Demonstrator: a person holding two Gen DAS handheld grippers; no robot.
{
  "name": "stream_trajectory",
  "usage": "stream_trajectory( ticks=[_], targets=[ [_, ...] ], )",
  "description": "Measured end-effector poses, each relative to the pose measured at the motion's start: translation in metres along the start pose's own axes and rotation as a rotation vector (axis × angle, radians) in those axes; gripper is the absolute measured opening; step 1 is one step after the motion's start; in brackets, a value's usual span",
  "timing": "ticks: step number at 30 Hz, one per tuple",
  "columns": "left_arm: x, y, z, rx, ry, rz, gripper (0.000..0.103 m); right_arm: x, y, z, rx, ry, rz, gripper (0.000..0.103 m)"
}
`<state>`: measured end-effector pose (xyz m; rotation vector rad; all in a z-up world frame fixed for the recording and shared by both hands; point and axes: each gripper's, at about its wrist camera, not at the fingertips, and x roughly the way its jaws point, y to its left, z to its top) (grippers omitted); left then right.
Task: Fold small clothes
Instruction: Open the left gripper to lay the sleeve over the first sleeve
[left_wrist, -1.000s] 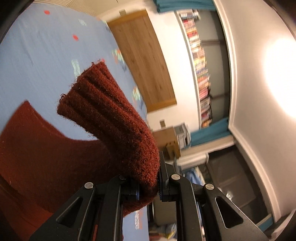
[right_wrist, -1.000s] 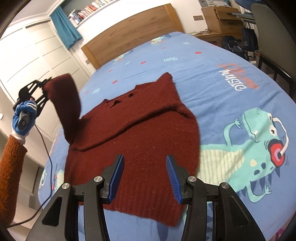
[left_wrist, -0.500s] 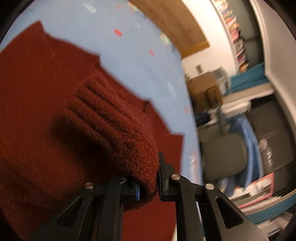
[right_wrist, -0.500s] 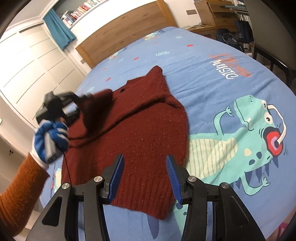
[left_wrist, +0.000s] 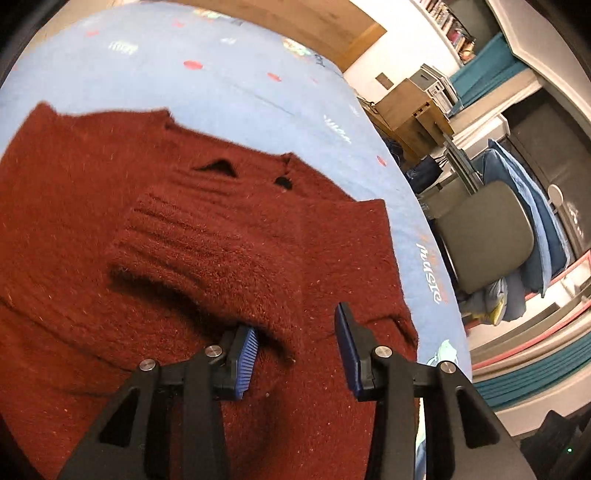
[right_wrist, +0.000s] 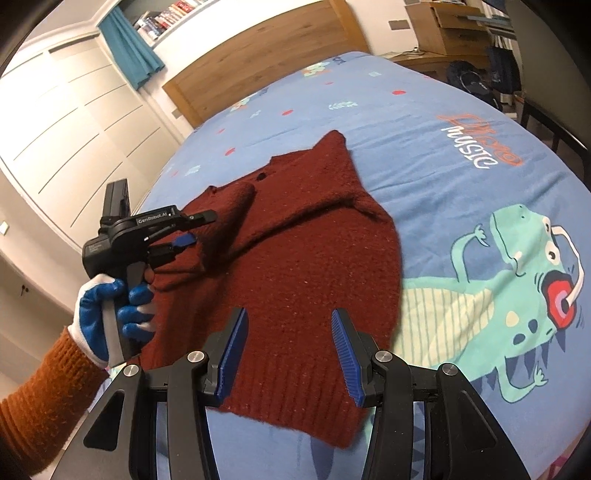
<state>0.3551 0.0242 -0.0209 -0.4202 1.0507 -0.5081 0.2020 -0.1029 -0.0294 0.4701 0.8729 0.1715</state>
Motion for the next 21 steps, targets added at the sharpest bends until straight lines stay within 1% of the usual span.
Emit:
stream_trajectory(
  ticks=[2, 5, 7, 10, 12, 13, 15, 18, 19, 21],
  targets=[
    [0.009, -0.011, -0.002, 0.019, -0.002, 0.004, 0.036, -0.001, 0.006, 0.001, -0.014, -0.004, 0.004, 0.049],
    [0.015, -0.030, -0.010, 0.088, 0.002, 0.016, 0.039, -0.006, 0.010, 0.002, -0.028, -0.012, 0.001, 0.049],
    [0.021, -0.038, -0.020, 0.147, 0.028, 0.020, 0.040, -0.010, 0.009, 0.003, -0.027, -0.016, -0.008, 0.049],
    [0.033, -0.051, -0.039, 0.249, 0.101, 0.018, 0.040, -0.016, 0.006, 0.003, -0.016, -0.022, -0.019, 0.049],
    [0.038, -0.056, -0.050, 0.310, 0.122, 0.054, 0.040, -0.019, 0.006, 0.003, -0.012, -0.026, -0.022, 0.049],
    [0.039, -0.056, -0.054, 0.323, 0.124, 0.072, 0.040, -0.021, 0.006, 0.003, -0.012, -0.028, -0.023, 0.049],
    [0.036, -0.050, -0.058, 0.304, 0.125, 0.063, 0.040, -0.024, 0.008, 0.003, -0.018, -0.032, -0.025, 0.049],
    [0.019, -0.037, -0.058, 0.248, 0.094, 0.029, 0.040, -0.027, 0.010, 0.004, -0.027, -0.038, -0.026, 0.049],
    [0.013, -0.034, -0.055, 0.237, 0.077, 0.037, 0.040, -0.028, 0.010, 0.004, -0.029, -0.041, -0.027, 0.049],
    [-0.002, -0.021, -0.047, 0.220, 0.031, 0.092, 0.040, -0.029, 0.010, 0.004, -0.029, -0.046, -0.029, 0.049]
  ],
)
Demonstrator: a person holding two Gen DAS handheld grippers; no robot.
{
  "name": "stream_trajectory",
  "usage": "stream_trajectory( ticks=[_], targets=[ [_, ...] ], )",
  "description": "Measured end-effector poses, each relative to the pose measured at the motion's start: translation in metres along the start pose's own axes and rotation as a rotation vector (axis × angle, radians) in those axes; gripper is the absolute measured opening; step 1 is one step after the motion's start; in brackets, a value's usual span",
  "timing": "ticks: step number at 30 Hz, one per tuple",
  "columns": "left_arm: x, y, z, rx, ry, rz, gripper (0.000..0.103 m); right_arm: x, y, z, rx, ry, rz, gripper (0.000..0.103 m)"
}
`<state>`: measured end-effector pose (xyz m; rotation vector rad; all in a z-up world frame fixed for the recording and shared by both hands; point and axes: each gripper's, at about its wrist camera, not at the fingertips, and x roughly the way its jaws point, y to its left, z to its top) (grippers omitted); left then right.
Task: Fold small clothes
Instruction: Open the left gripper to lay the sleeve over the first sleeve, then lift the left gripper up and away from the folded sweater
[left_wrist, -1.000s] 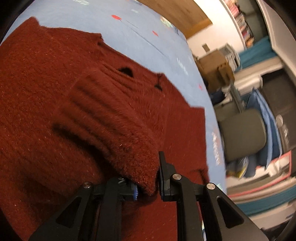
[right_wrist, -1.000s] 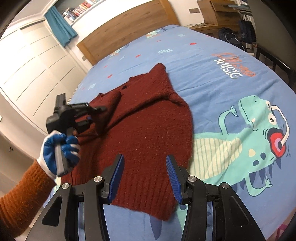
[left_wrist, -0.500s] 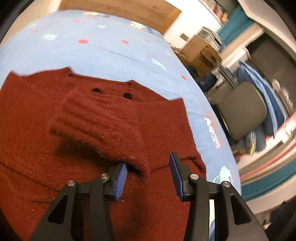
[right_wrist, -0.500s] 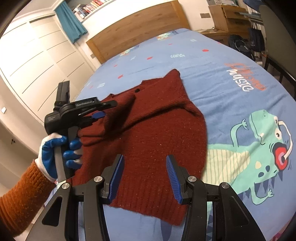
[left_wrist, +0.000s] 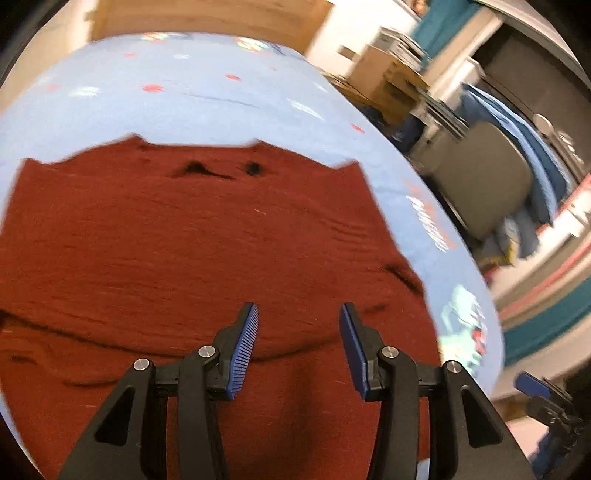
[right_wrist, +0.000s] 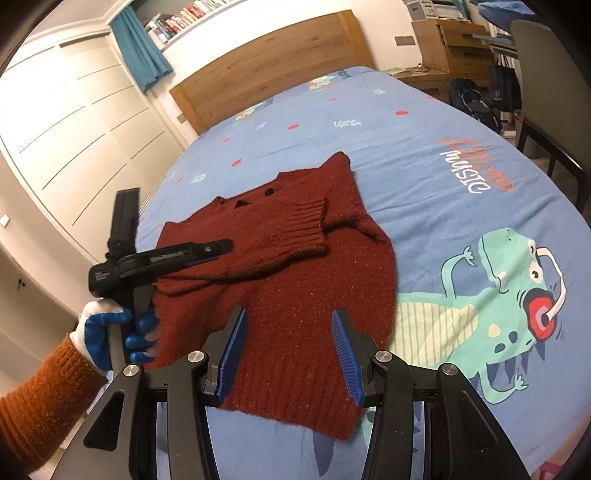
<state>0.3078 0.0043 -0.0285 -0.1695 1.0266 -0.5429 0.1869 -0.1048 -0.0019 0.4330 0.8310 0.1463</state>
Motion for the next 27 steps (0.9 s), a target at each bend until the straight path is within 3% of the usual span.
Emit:
stream_trajectory(
  ticks=[6, 10, 12, 16, 19, 21, 24, 27],
  targets=[
    [0.004, 0.026, 0.003, -0.035, -0.047, 0.173, 0.040, 0.003, -0.005, -0.003, 0.016, 0.005, -0.003, 0.049],
    [0.029, 0.021, -0.012, 0.002, 0.038, 0.198, 0.040, 0.008, -0.008, -0.004, 0.019, 0.018, -0.010, 0.049],
    [0.037, 0.006, -0.024, 0.069, 0.044, 0.222, 0.041, 0.010, -0.010, -0.004, 0.018, 0.023, -0.013, 0.049],
    [0.036, -0.021, -0.020, 0.102, 0.004, 0.156, 0.041, 0.018, -0.016, -0.004, 0.024, 0.032, -0.021, 0.049],
    [0.043, -0.043, -0.008, 0.150, -0.040, 0.179, 0.041, 0.022, -0.019, -0.004, 0.034, 0.037, -0.023, 0.049],
    [0.057, -0.051, -0.005, 0.164, -0.024, 0.194, 0.042, 0.023, -0.019, -0.003, 0.031, 0.037, -0.025, 0.049],
    [0.083, -0.057, -0.018, 0.174, 0.077, 0.187, 0.042, 0.023, -0.020, -0.004, 0.025, 0.040, -0.027, 0.049],
    [0.081, -0.060, -0.029, 0.165, 0.095, 0.118, 0.047, 0.022, -0.021, -0.004, 0.024, 0.039, -0.031, 0.049]
  ],
)
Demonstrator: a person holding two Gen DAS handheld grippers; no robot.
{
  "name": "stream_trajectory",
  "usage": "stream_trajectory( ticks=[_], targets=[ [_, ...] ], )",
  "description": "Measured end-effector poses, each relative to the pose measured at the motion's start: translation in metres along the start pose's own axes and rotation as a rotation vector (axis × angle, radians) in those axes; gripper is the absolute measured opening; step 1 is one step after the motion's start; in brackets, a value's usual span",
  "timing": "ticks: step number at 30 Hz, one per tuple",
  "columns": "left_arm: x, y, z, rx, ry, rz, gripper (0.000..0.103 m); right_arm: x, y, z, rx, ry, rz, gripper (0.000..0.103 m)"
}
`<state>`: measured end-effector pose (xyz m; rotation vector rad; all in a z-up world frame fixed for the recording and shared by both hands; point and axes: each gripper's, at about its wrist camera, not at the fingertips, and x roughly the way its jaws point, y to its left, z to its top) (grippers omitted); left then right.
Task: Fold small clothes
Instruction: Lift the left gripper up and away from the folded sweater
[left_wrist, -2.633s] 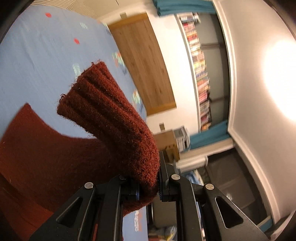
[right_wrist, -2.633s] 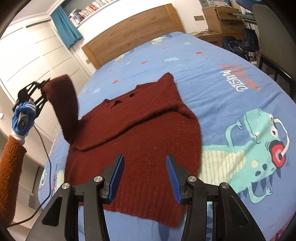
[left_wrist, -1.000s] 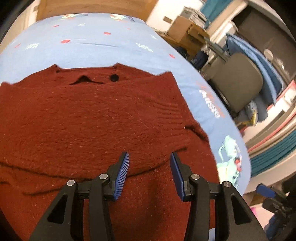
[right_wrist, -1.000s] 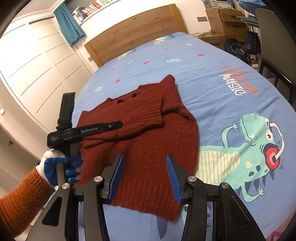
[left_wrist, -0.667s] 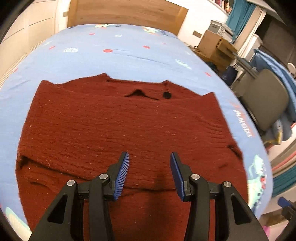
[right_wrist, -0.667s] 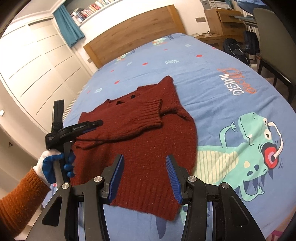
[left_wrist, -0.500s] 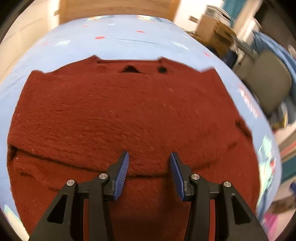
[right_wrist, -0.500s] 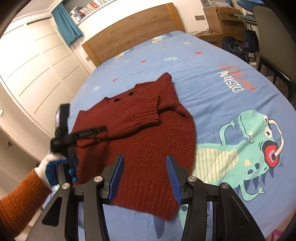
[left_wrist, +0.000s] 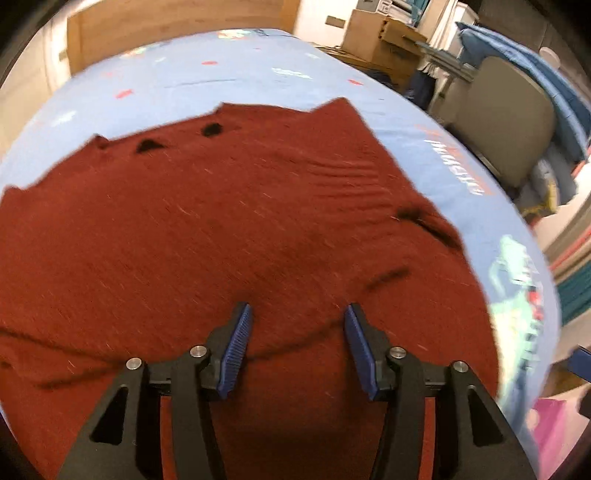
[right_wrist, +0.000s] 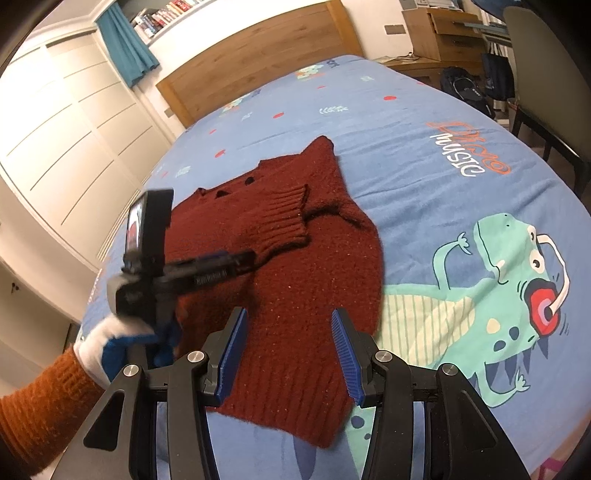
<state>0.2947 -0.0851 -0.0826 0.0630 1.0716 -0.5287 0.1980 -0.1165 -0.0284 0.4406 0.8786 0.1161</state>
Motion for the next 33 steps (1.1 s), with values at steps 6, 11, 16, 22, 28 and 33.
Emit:
stream_trajectory(
  ticks=[6, 11, 16, 22, 28, 33],
  targets=[
    [-0.038, -0.006, -0.003, 0.052, -0.022, -0.001, 0.047, -0.014, 0.003, 0.001, -0.008, -0.021, -0.006, 0.049],
    [-0.082, 0.001, -0.016, 0.054, -0.058, 0.028, 0.047, -0.036, 0.013, -0.002, -0.028, -0.048, -0.005, 0.049],
    [-0.137, 0.015, -0.043, 0.031, -0.094, 0.070, 0.047, -0.064, 0.022, -0.008, -0.048, -0.083, -0.006, 0.049],
    [-0.201, 0.033, -0.081, -0.024, -0.150, 0.159, 0.049, -0.094, 0.034, -0.021, -0.079, -0.114, -0.004, 0.049],
    [-0.255, 0.043, -0.122, -0.094, -0.218, 0.230, 0.049, -0.121, 0.047, -0.040, -0.096, -0.144, -0.012, 0.060],
    [-0.291, 0.042, -0.163, -0.141, -0.264, 0.308, 0.052, -0.135, 0.057, -0.057, -0.118, -0.143, -0.013, 0.067]
  ],
)
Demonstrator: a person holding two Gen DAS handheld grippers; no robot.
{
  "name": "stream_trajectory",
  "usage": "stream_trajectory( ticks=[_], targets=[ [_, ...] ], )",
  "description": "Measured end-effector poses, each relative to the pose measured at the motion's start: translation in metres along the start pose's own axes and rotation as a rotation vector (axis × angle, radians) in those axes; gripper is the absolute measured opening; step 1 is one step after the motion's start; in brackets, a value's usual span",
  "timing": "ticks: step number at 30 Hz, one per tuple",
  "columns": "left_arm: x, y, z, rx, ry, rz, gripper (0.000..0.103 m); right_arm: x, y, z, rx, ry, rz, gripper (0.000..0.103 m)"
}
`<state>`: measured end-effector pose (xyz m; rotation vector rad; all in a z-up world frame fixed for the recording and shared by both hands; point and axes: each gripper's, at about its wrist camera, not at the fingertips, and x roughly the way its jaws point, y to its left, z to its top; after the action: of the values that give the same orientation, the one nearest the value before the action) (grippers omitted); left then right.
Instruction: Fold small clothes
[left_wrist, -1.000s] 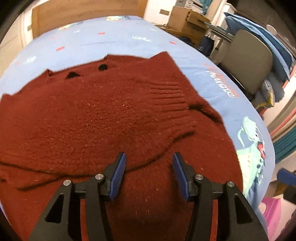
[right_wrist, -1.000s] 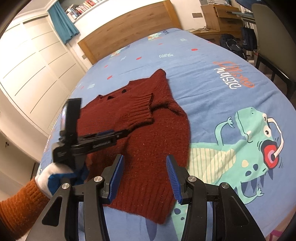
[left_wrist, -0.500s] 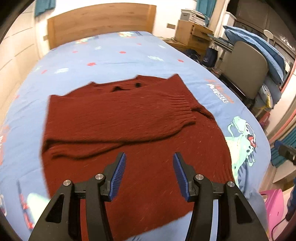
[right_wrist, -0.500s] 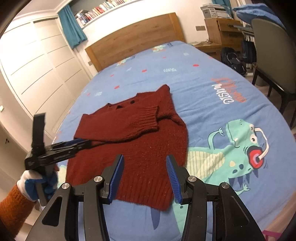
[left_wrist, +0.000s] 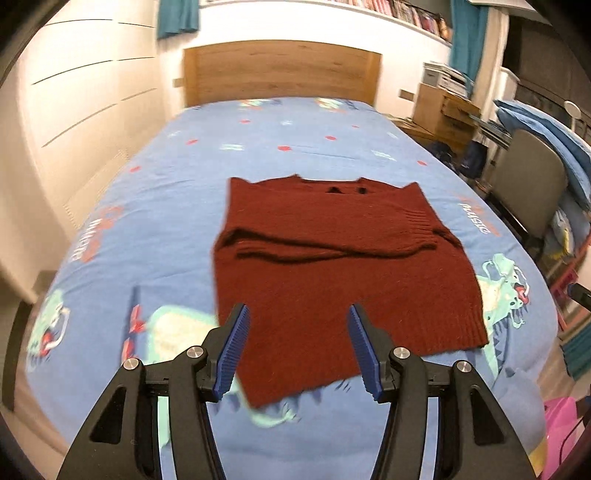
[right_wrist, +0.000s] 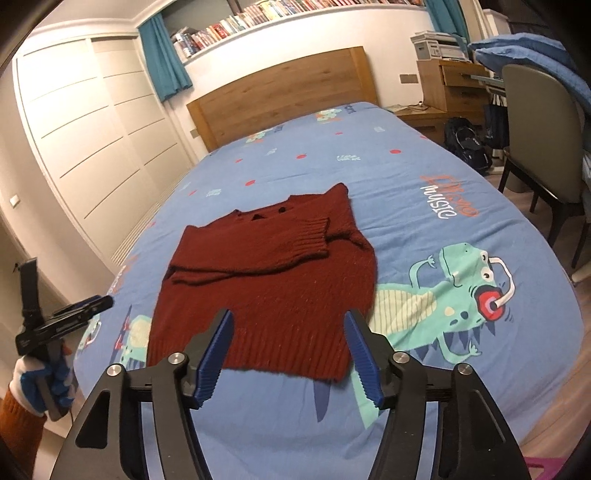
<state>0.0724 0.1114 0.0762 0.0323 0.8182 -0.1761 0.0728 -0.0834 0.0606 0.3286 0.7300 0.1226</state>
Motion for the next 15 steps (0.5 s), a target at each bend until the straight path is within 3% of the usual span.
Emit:
stream_trajectory(
  ticks=[6, 10, 15],
  targets=[
    [-0.031, 0.015, -0.035, -0.051, -0.016, 0.082, 0.056, -0.007, 0.014, -0.019, -0.028, 0.028, -0.026, 0.069],
    [-0.047, 0.021, -0.052, -0.079, -0.023, 0.111, 0.065, -0.011, 0.023, -0.031, -0.035, 0.035, -0.025, 0.069],
    [-0.066, 0.022, -0.062, -0.081, -0.052, 0.130, 0.068, -0.019, 0.034, -0.042, -0.051, 0.035, -0.023, 0.069]
  ],
)
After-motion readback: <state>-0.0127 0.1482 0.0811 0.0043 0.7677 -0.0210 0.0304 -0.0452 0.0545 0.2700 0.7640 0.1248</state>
